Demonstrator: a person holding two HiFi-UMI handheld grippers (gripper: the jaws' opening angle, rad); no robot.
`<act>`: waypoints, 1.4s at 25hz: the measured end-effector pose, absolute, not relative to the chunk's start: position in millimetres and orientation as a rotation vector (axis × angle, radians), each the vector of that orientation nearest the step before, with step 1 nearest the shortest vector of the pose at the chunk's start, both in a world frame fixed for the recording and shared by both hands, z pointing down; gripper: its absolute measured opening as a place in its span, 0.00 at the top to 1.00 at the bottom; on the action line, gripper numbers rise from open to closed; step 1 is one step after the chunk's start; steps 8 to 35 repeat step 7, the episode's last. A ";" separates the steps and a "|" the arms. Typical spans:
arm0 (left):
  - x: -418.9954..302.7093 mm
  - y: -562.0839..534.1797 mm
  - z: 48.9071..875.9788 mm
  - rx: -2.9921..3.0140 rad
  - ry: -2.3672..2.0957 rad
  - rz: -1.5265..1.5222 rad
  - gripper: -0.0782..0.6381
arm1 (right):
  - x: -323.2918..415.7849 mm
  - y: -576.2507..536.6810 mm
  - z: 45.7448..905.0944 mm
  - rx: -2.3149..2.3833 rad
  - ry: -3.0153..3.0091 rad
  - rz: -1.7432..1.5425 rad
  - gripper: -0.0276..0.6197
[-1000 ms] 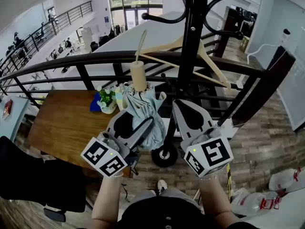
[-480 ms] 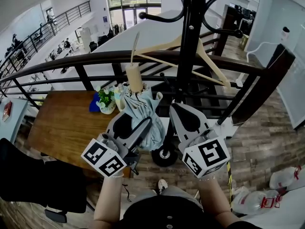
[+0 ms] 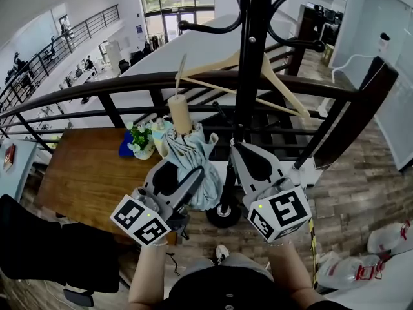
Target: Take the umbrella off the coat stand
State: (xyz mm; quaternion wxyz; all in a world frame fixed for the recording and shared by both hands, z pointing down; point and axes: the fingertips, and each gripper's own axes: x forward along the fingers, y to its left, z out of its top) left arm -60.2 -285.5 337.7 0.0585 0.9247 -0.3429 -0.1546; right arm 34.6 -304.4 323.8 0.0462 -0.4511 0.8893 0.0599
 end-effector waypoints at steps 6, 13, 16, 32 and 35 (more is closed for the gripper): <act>-57.2 -286.7 342.7 2.780 -1.031 -0.484 0.51 | 37.1 -307.1 327.8 -1.380 2.716 0.174 0.91; -56.5 -286.4 344.3 2.775 -1.030 -0.485 0.51 | 37.5 -307.2 328.8 -1.381 2.717 0.172 0.91; -56.5 -286.4 344.3 2.775 -1.030 -0.485 0.51 | 37.5 -307.2 328.8 -1.381 2.717 0.172 0.91; -56.5 -286.4 344.3 2.775 -1.030 -0.485 0.51 | 37.5 -307.2 328.8 -1.381 2.717 0.172 0.91; -56.5 -286.4 344.3 2.775 -1.030 -0.485 0.51 | 37.5 -307.2 328.8 -1.381 2.717 0.172 0.91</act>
